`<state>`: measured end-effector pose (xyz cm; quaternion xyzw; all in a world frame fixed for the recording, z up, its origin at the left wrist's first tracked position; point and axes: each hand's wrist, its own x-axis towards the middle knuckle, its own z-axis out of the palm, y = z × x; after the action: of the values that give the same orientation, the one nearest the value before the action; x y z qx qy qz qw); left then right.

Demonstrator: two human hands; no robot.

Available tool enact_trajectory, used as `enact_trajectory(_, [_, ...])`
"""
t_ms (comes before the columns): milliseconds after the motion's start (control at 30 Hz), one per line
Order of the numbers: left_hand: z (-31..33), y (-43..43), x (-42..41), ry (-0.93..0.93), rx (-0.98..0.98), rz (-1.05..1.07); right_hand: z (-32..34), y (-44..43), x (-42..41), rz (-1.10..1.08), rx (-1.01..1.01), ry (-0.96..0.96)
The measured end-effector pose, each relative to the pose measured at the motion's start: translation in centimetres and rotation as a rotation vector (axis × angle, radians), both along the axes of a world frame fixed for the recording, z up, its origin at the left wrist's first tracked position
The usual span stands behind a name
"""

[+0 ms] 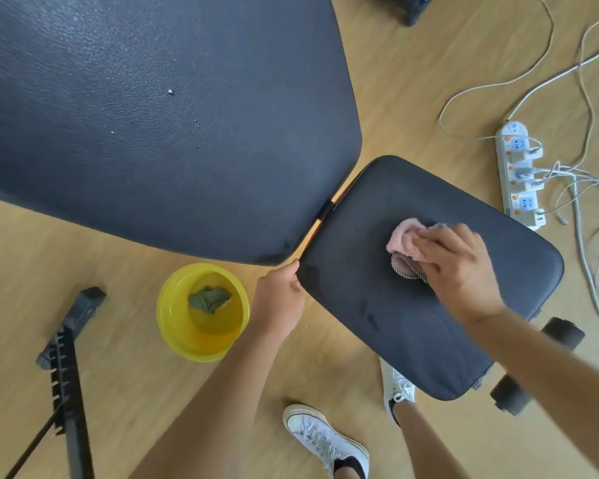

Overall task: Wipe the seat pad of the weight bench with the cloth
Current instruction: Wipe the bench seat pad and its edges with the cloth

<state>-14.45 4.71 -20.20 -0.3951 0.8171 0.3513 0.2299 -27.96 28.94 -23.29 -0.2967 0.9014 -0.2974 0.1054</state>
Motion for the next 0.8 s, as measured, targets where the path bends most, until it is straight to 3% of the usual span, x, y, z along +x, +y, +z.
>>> enact_trajectory(33, [0.0, -0.2, -0.2, 0.002, -0.005, -0.009, -0.2, -0.5, 2.0, -0.102, 0.03, 0.01])
enact_trajectory(100, [-0.2, -0.7, -0.7, 0.007, -0.003, -0.029, -0.1, -1.3, 6.8, 0.02, 0.027, -0.039])
enact_trajectory(233, [-1.0, -1.8, -1.8, 0.001, 0.0, 0.02, -0.4, -1.0, 6.0, 0.797, 0.083, 0.199])
enact_trajectory(333, [-1.4, -1.7, -2.0, 0.014, -0.016, 0.048, 0.1, -2.4, 2.1, 1.132, 0.106, 0.263])
enact_trajectory(433, [-1.6, -1.7, -1.8, 0.015, 0.036, 0.065, -0.2, -4.5, 2.5, 1.068, 0.096, 0.267])
enact_trajectory(633, [-1.5, -2.3, -2.0, 0.047, -0.01, -0.046, -1.6, -12.9, 4.4, 0.263, 0.033, 0.036])
enact_trajectory(700, [-1.4, -2.4, -1.7, 0.046, 0.018, -0.08, -1.4, -11.6, 7.0, 0.334, 0.032, 0.014])
enact_trajectory(767, [-1.1, -2.4, -1.6, 0.036, 0.067, -0.059, -1.0, -8.7, 6.3, 0.611, 0.09, 0.161])
enact_trajectory(800, [-0.9, -2.3, -1.8, 0.024, 0.09, -0.029, -0.9, -7.7, 3.8, 0.64, 0.115, 0.234])
